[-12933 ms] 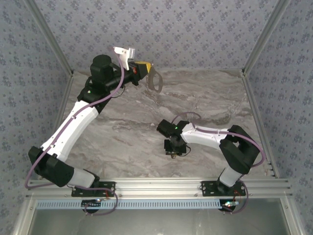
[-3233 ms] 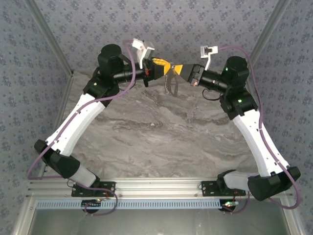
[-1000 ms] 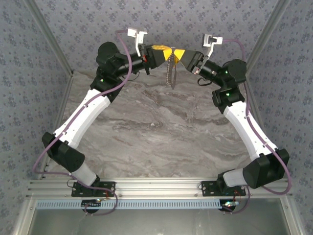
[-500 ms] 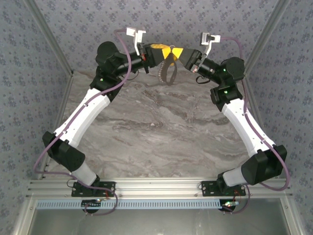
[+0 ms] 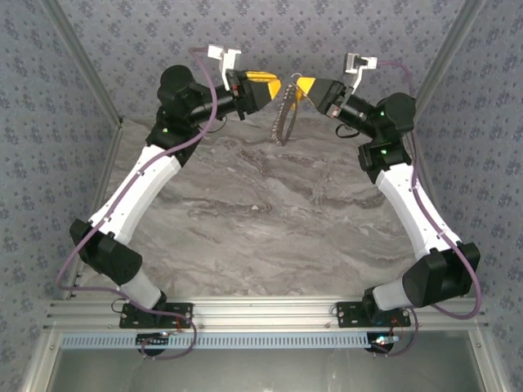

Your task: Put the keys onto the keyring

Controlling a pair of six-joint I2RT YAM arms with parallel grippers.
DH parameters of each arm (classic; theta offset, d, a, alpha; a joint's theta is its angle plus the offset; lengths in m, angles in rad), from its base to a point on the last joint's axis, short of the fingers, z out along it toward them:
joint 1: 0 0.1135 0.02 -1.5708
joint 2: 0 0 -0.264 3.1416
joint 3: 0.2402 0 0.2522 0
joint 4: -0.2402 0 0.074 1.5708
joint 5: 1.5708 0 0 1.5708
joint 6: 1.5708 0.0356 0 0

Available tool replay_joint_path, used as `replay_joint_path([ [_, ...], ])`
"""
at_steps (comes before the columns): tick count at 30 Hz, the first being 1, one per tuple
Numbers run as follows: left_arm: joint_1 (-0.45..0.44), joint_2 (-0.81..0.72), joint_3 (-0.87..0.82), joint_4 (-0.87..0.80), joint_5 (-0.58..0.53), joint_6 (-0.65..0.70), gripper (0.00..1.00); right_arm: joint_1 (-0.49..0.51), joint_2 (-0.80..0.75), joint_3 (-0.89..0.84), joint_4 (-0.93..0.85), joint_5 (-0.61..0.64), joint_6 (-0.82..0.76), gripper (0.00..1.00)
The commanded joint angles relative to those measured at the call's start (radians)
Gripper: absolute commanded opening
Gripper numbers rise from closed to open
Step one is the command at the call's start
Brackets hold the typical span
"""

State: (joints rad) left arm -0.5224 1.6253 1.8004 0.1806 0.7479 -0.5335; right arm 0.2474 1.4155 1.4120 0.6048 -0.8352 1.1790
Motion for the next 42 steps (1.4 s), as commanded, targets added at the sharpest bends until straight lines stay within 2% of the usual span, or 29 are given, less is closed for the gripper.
replay_joint_path([
  [1,0.023,-0.02,0.049,-0.084,0.023,0.071,0.38,-0.015,-0.036,-0.002,-0.081,-0.032,-0.049,0.0],
  [6,0.034,-0.021,0.081,-0.221,0.057,0.173,0.48,-0.017,-0.05,0.045,-0.321,-0.07,-0.212,0.0],
  [15,0.036,0.029,0.206,-0.482,0.143,0.328,0.56,-0.013,-0.054,0.132,-0.644,-0.103,-0.488,0.0],
  [19,0.035,0.047,0.229,-0.531,0.178,0.349,0.57,-0.011,-0.06,0.144,-0.688,-0.115,-0.538,0.0],
  [28,0.035,0.086,0.287,-0.614,0.235,0.375,0.56,0.008,-0.055,0.181,-0.701,-0.171,-0.541,0.0],
  [42,0.034,0.093,0.297,-0.566,0.297,0.312,0.55,0.057,-0.046,0.213,-0.684,-0.202,-0.533,0.0],
])
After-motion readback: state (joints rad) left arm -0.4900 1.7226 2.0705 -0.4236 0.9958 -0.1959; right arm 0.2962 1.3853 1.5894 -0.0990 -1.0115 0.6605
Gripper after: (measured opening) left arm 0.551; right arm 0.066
